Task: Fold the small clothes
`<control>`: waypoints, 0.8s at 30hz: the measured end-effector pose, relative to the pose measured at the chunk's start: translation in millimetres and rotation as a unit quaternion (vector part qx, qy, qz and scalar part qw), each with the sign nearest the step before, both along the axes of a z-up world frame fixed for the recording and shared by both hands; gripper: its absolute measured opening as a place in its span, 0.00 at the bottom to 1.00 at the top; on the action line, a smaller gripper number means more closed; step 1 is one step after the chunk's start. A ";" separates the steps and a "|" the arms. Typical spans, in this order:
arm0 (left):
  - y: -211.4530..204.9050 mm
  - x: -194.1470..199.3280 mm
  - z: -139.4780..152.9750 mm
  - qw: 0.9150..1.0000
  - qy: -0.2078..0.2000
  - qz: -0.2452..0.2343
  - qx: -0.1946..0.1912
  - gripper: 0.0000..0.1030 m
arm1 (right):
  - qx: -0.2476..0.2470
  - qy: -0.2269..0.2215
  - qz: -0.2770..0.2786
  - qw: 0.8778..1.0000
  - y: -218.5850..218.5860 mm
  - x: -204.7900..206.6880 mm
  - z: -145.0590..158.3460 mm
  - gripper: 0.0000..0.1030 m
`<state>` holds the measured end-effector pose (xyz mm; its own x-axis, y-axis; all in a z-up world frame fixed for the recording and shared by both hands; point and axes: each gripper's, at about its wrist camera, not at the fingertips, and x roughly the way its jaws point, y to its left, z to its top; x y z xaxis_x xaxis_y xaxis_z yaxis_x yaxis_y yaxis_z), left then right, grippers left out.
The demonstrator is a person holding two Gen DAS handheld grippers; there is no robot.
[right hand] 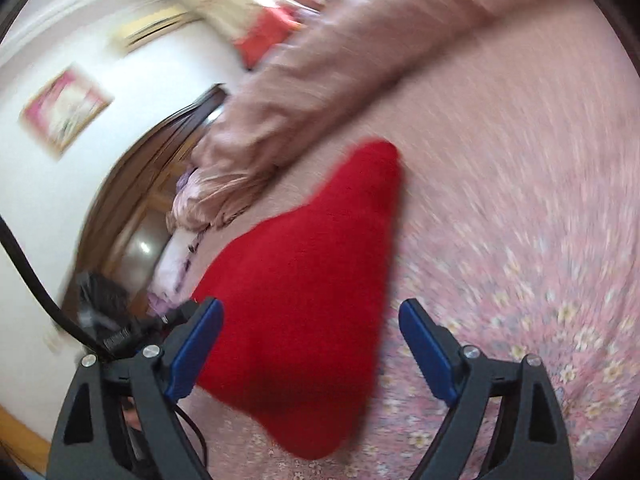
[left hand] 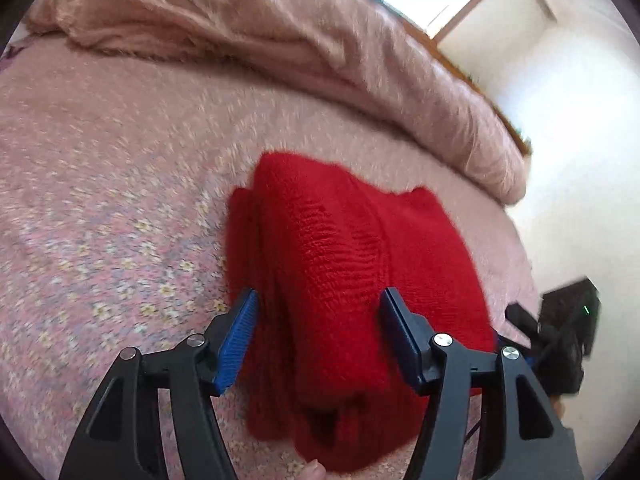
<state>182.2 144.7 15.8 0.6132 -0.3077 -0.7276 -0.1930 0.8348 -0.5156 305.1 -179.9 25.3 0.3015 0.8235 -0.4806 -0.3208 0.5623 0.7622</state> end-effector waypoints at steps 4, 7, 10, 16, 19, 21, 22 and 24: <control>8.0 3.9 -13.4 0.999 0.022 -0.004 -0.047 0.59 | 0.065 0.097 0.031 0.993 -9.5 28.6 -30.7 0.90; 13.0 7.3 -18.2 0.997 0.043 -0.024 -0.062 0.61 | 0.097 0.110 0.049 0.988 -9.6 33.9 -29.8 0.92; 19.0 11.8 -26.1 0.993 0.056 -0.042 -0.093 0.62 | 0.068 0.128 0.055 0.988 0.9 37.9 -33.5 0.92; 37.3 26.4 -44.5 0.979 0.059 -0.074 -0.181 0.67 | 0.005 0.145 0.107 0.984 53.0 41.3 -32.9 0.95; 42.3 34.0 -49.8 0.973 0.054 -0.077 -0.210 0.70 | -0.014 0.116 0.101 0.988 70.5 40.2 -28.3 0.98; 38.7 38.1 -48.7 0.973 0.052 -0.080 -0.211 0.72 | -0.012 0.109 0.093 0.990 75.0 40.3 -28.9 1.00; 37.6 37.9 -47.4 0.974 0.052 -0.081 -0.207 0.72 | -0.010 0.105 0.089 0.990 75.4 39.6 -28.4 1.00; 31.1 37.7 -45.7 0.976 0.047 -0.081 -0.198 0.72 | -0.005 0.104 0.084 0.991 74.6 48.2 -28.0 1.00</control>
